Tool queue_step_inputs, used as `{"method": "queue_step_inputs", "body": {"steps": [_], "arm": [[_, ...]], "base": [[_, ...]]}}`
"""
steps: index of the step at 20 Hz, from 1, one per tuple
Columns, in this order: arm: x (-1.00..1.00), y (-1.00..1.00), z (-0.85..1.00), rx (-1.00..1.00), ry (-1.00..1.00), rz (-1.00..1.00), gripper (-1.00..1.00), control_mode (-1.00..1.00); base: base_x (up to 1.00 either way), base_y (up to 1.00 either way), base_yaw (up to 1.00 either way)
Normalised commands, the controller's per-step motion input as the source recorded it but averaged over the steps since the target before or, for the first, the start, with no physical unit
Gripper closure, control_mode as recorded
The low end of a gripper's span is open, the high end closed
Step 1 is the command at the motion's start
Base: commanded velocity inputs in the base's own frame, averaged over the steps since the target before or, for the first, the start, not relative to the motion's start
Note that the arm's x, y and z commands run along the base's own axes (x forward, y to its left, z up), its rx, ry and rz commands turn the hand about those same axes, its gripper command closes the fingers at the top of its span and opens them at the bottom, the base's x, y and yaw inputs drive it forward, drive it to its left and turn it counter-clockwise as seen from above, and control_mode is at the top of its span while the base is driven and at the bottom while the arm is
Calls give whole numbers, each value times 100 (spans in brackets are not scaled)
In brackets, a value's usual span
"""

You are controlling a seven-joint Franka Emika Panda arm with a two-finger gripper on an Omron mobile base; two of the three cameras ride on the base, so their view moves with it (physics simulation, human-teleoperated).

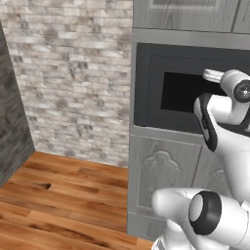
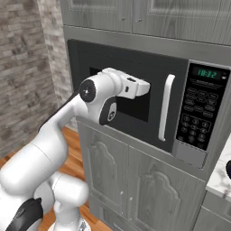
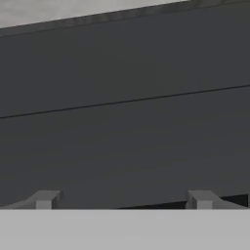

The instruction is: Pick the chicken drumstick from the counter and place it in the microwave. Then turn on the microwave.

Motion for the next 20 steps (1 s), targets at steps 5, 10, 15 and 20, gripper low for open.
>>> {"method": "queue_step_inputs", "body": {"steps": [5, 10, 15, 20], "arm": [[-15, -8, 0, 0, 0, 3, -100, -100], [-32, -11, 0, 0, 0, 1, -100, -100], [-44, -1, 0, 0, 0, 0, -100, -100], [-44, 0, 0, -1, 0, 0, -100, -100]], "base": [[0, 0, 0], [0, 0, 0], [0, 0, 0], [0, 0, 0]]}}
